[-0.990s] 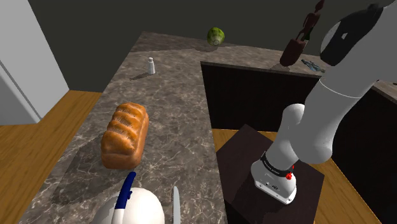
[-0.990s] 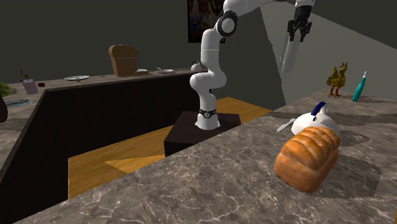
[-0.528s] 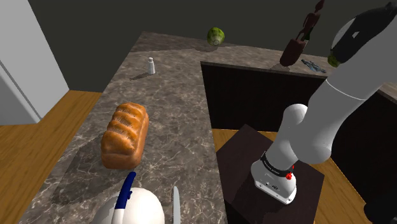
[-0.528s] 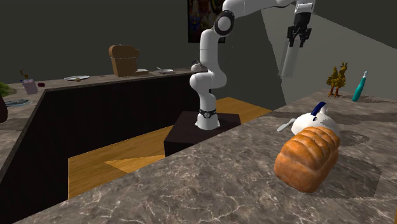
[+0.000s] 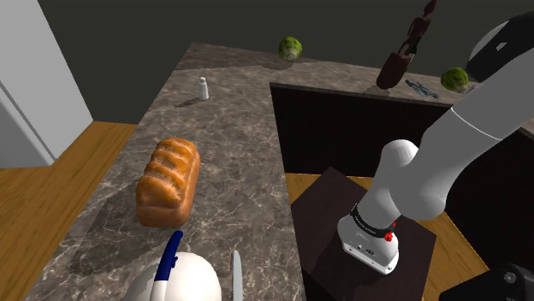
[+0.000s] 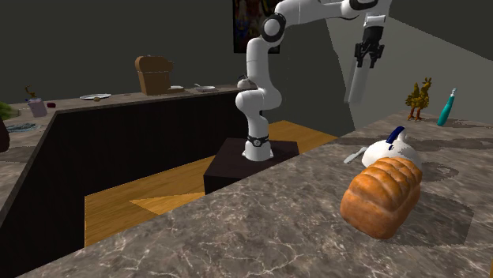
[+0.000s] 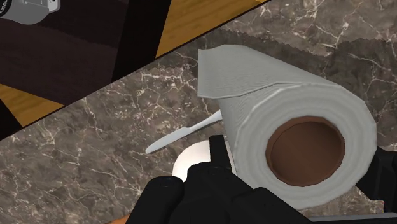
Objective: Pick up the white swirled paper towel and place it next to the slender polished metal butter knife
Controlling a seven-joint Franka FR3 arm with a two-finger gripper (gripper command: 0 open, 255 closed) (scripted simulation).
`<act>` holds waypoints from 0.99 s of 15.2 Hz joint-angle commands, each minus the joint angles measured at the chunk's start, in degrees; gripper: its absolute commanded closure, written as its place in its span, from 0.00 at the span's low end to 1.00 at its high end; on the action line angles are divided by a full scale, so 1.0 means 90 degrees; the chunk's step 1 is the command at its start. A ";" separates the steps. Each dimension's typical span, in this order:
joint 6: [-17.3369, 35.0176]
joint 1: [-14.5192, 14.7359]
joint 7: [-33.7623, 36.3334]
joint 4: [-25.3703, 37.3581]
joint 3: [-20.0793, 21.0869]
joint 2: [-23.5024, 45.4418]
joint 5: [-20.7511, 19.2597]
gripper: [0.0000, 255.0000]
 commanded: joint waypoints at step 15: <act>0.1403 0.0201 -0.0327 -0.1794 -0.0298 -0.0624 0.0489 1.00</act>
